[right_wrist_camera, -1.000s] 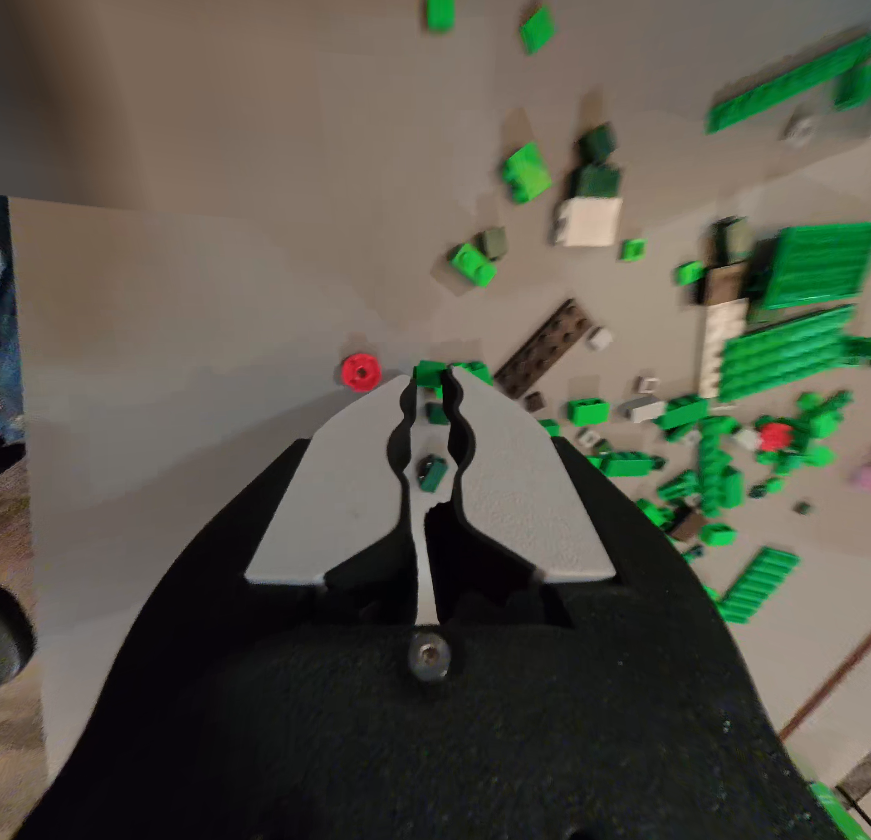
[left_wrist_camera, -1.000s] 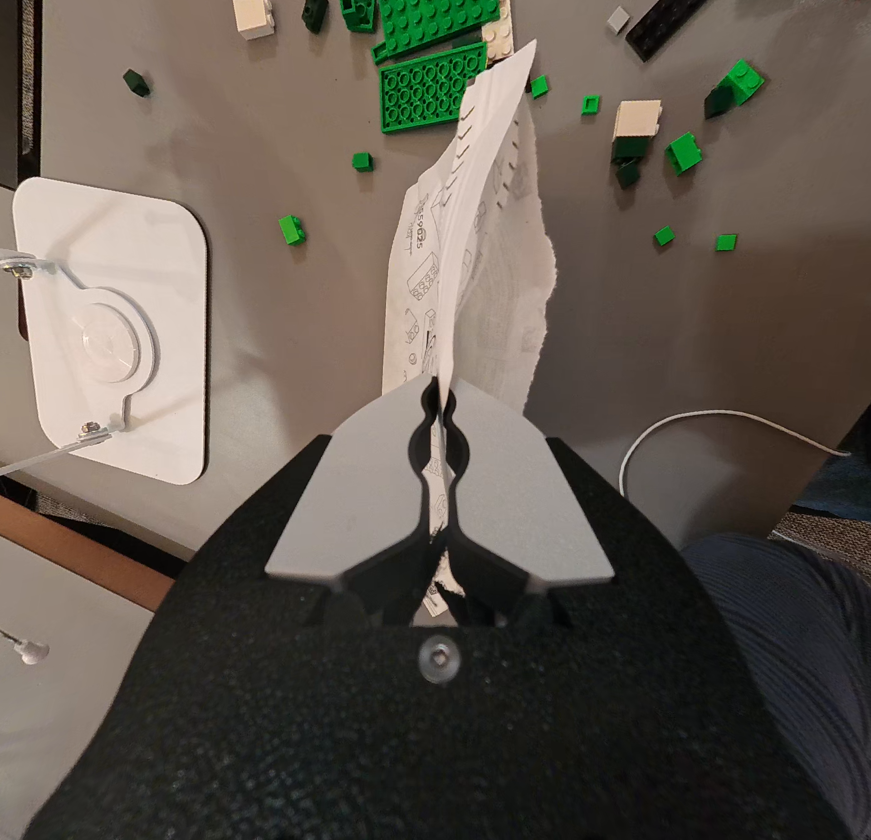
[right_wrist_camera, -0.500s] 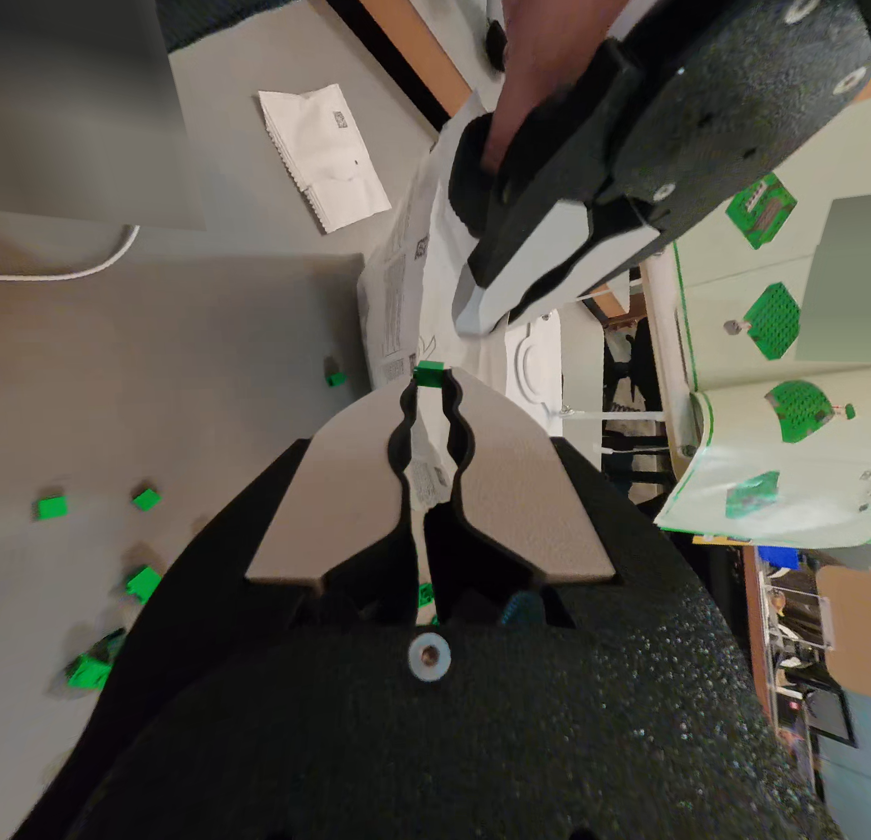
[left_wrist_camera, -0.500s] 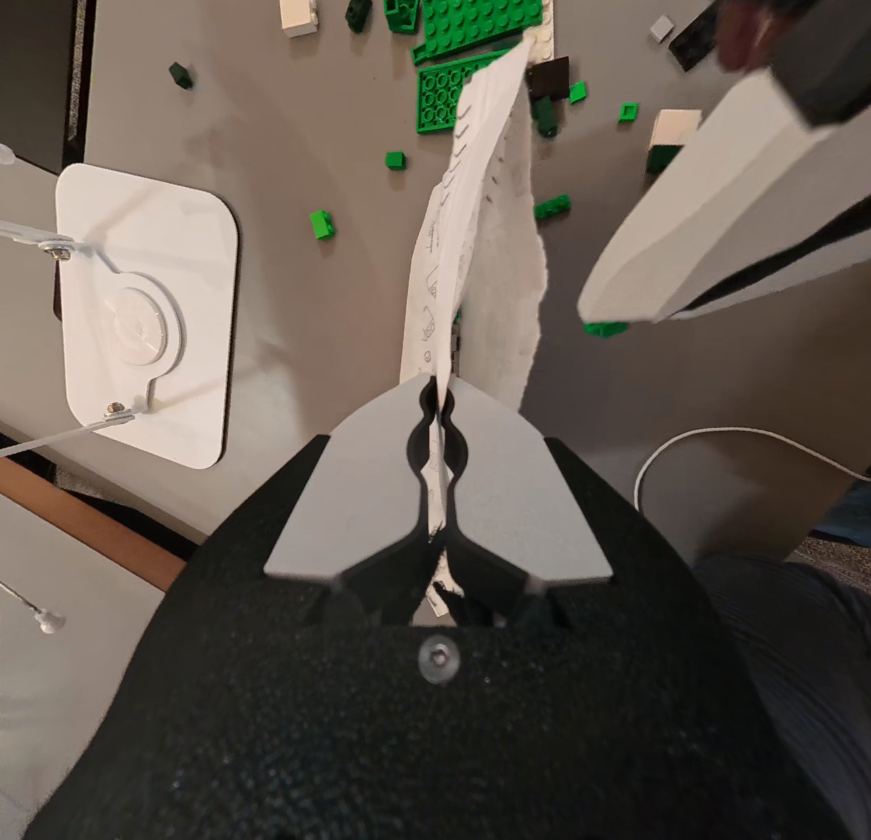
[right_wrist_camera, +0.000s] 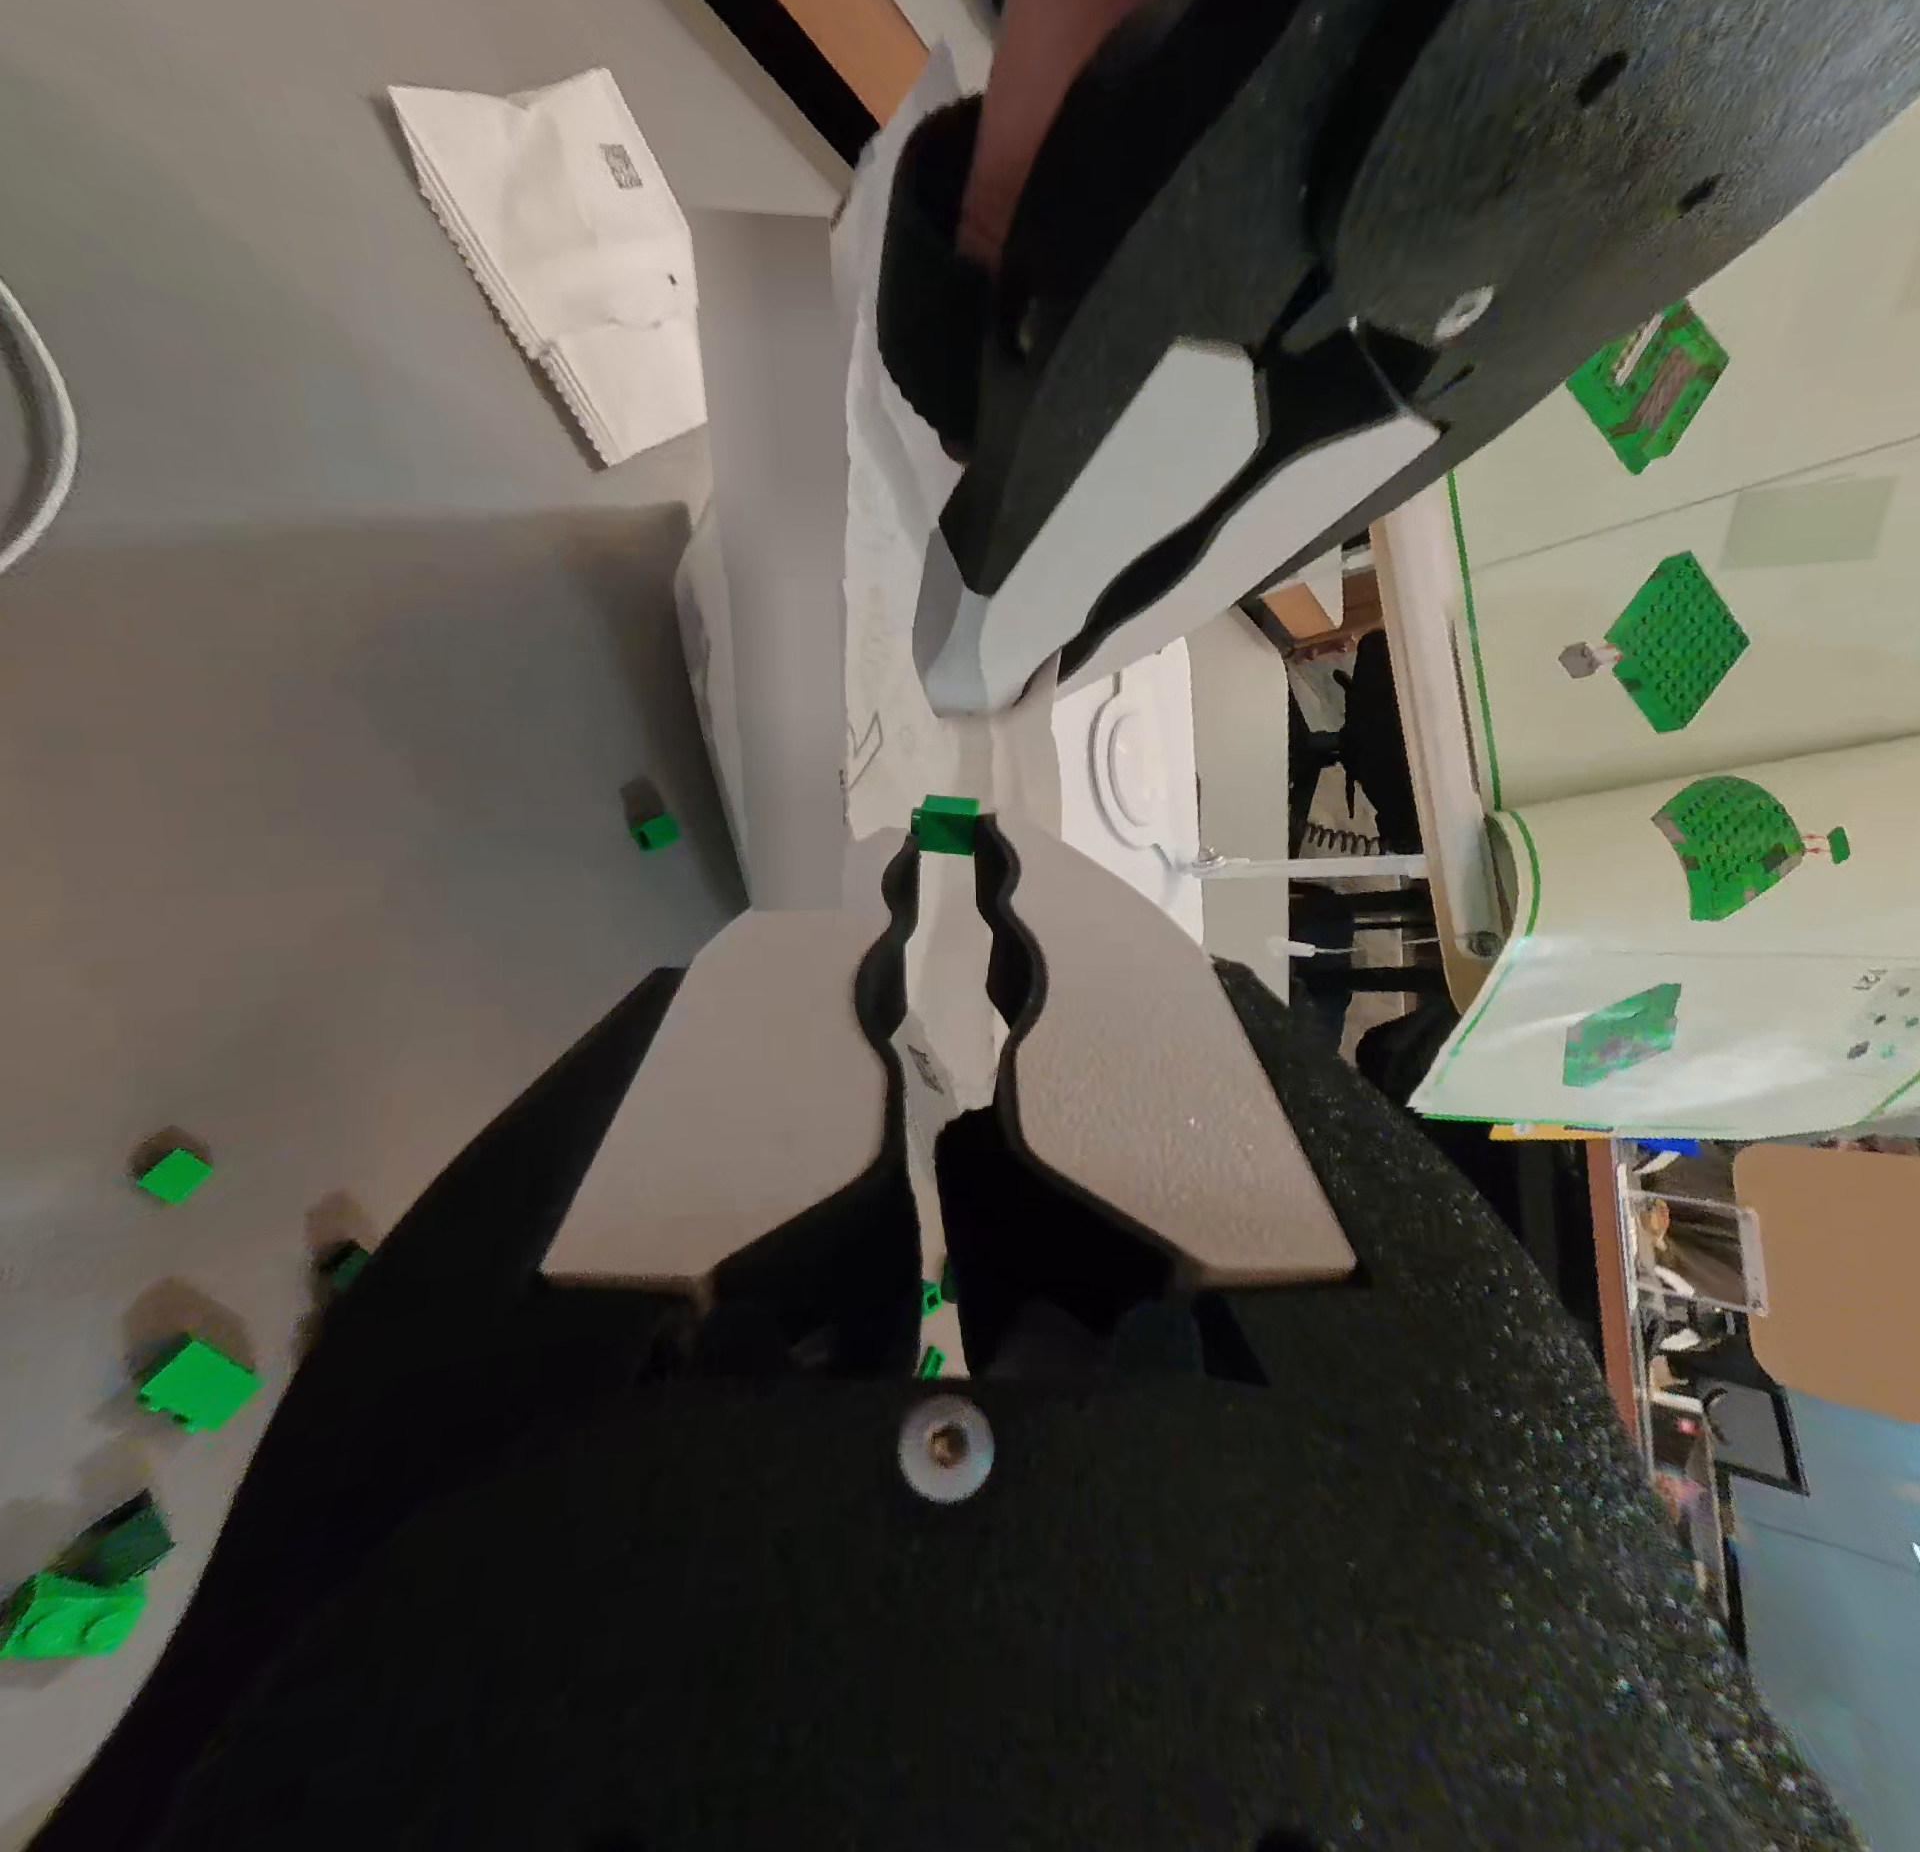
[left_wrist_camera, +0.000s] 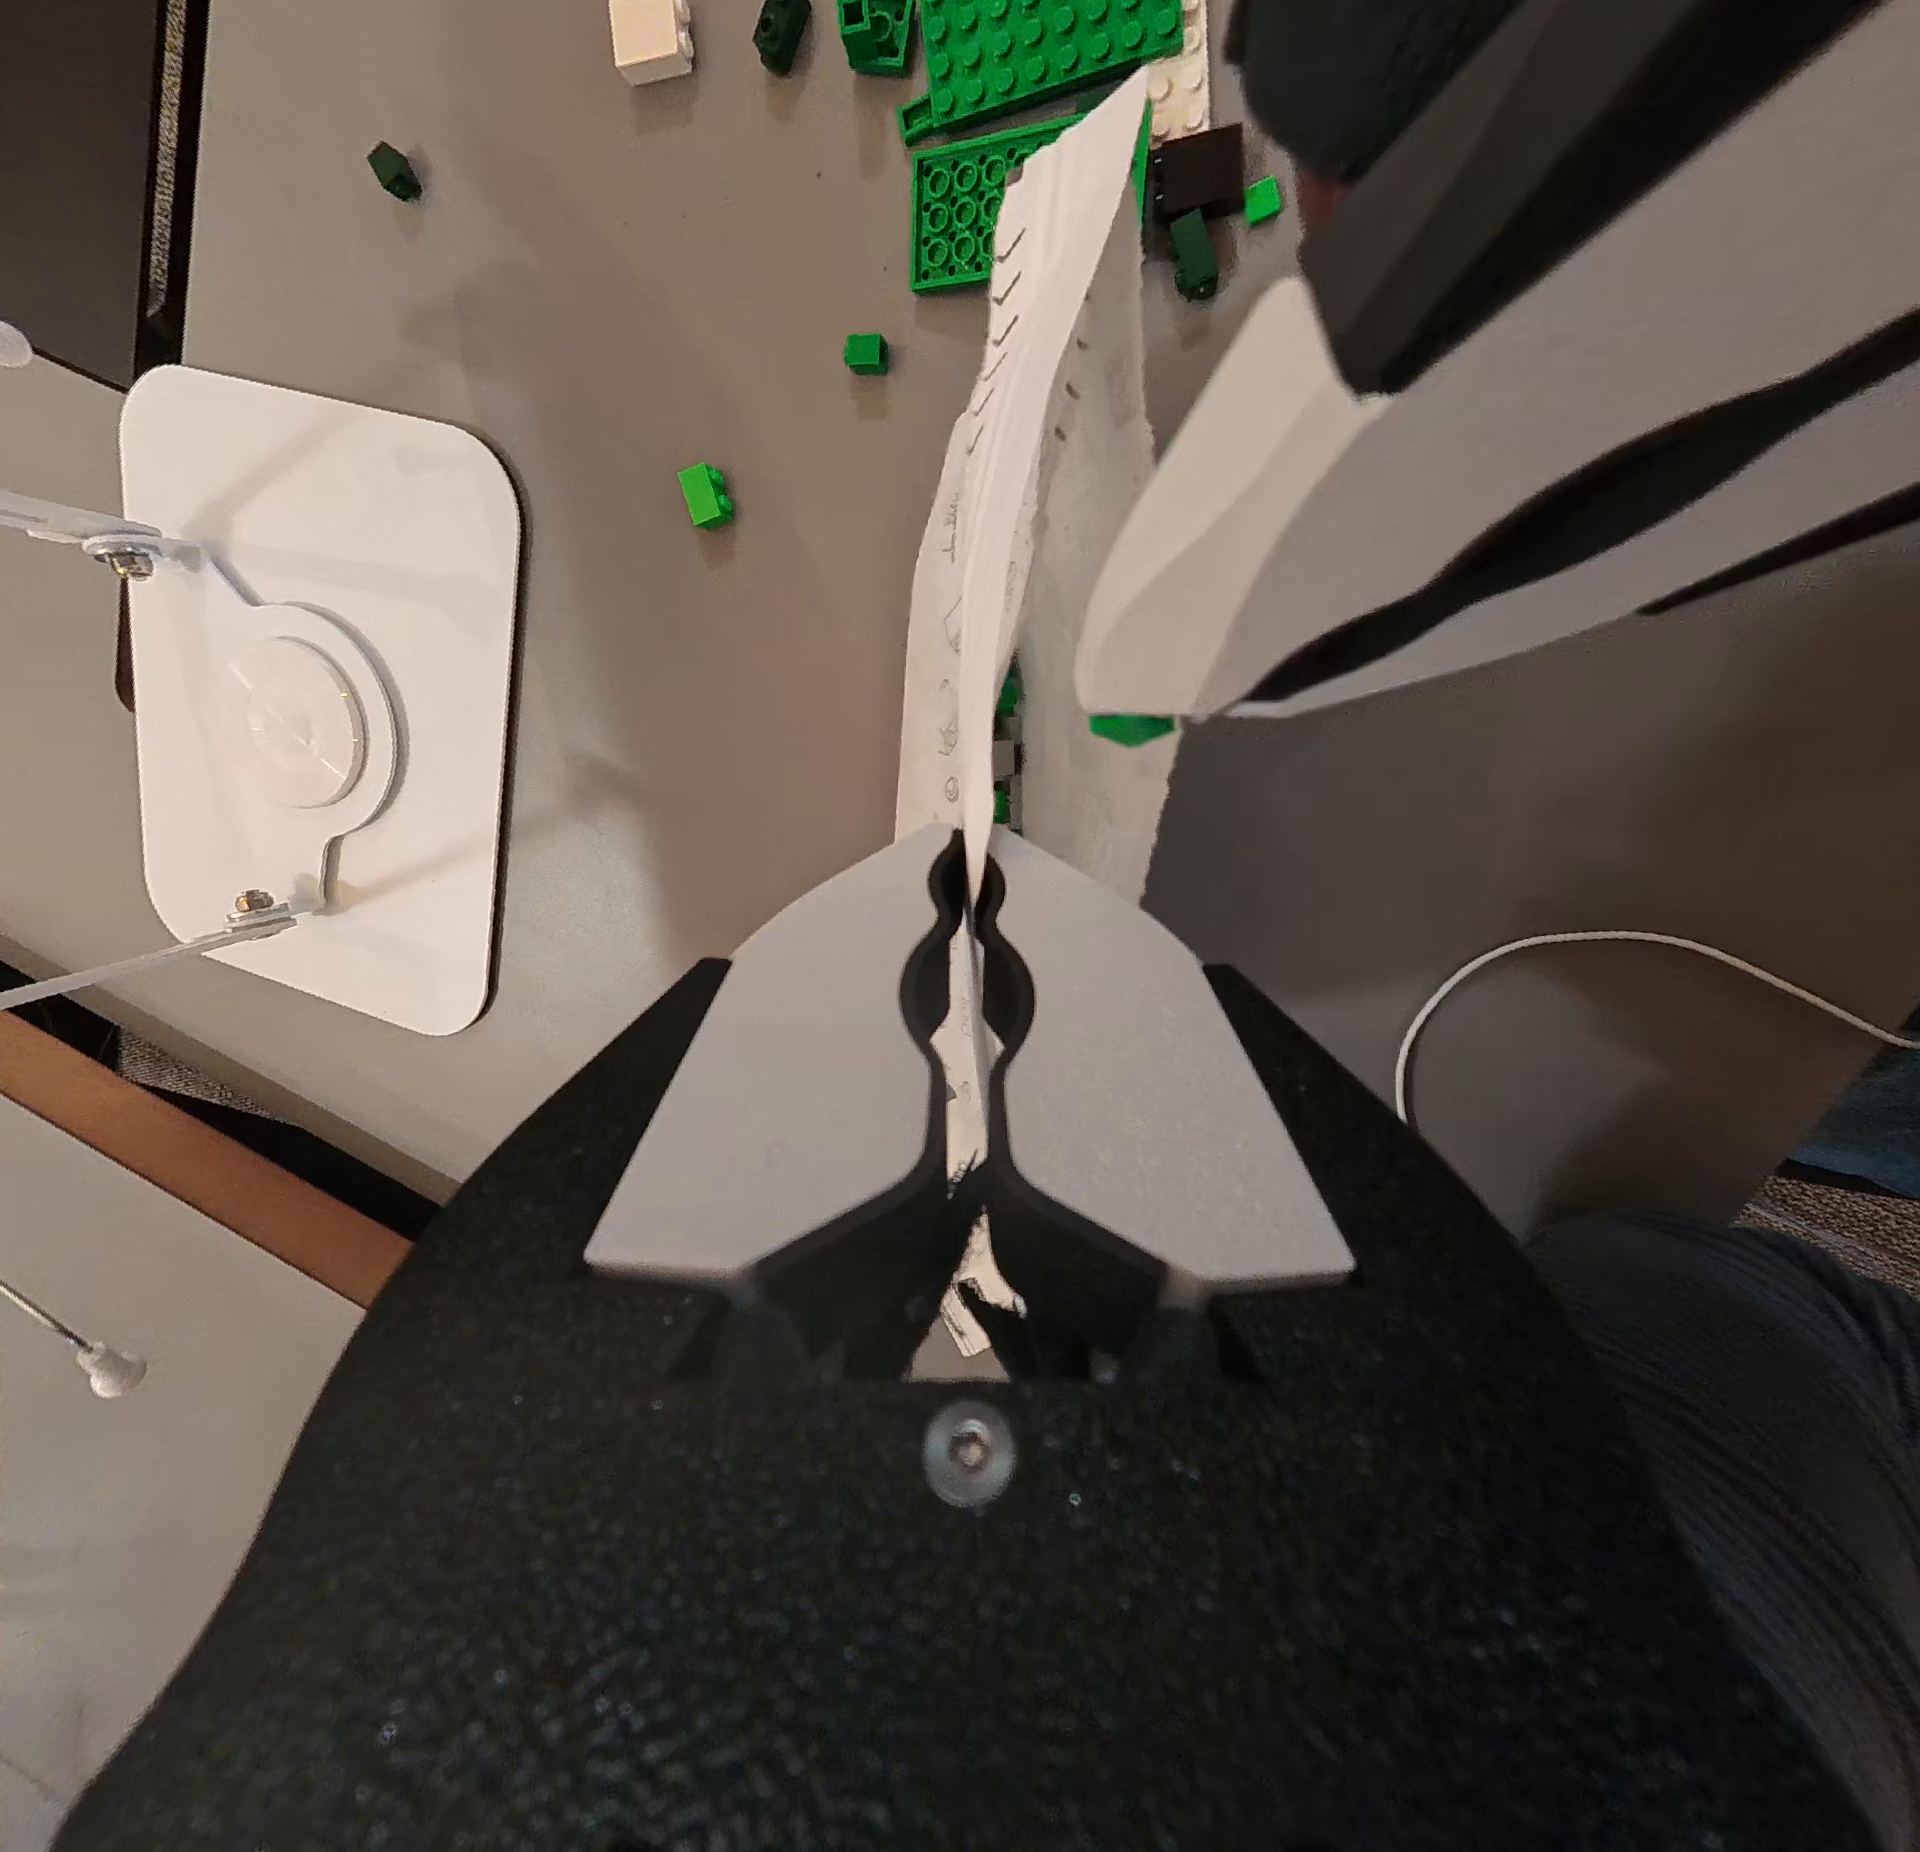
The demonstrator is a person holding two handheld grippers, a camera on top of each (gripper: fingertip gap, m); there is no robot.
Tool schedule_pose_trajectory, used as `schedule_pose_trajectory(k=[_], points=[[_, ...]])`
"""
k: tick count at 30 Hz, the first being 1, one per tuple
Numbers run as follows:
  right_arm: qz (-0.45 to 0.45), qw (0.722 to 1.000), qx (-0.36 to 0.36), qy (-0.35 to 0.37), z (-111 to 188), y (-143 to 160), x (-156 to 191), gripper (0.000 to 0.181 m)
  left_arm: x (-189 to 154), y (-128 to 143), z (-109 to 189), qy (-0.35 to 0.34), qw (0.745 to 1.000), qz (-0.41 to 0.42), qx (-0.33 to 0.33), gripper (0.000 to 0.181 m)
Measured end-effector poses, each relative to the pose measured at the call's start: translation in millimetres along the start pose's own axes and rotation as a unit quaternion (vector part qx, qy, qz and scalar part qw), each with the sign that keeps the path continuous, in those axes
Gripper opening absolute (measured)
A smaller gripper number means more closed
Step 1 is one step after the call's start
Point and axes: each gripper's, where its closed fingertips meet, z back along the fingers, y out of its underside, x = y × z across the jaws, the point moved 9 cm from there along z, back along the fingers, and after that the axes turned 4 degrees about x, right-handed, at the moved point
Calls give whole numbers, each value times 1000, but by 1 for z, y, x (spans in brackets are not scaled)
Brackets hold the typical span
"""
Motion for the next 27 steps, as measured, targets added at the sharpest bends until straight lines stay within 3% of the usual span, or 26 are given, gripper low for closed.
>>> schedule_pose_trajectory(k=[11,16,24,27], points=[[-44,999,15,-9,-4,6,-1,17,-1,-2,-1,0,1000,-5,0,0],[-86,996,27,-10,-5,7,-4,39,-1,-3,-2,2,1000,-9,1,0],[-85,996,32,18,-6,8,-4,46,1,-4,-4,4,1000,-12,-4,0],[-99,994,36,36,-7,10,-8,58,1,-4,-4,6,1000,-12,-6,0]])
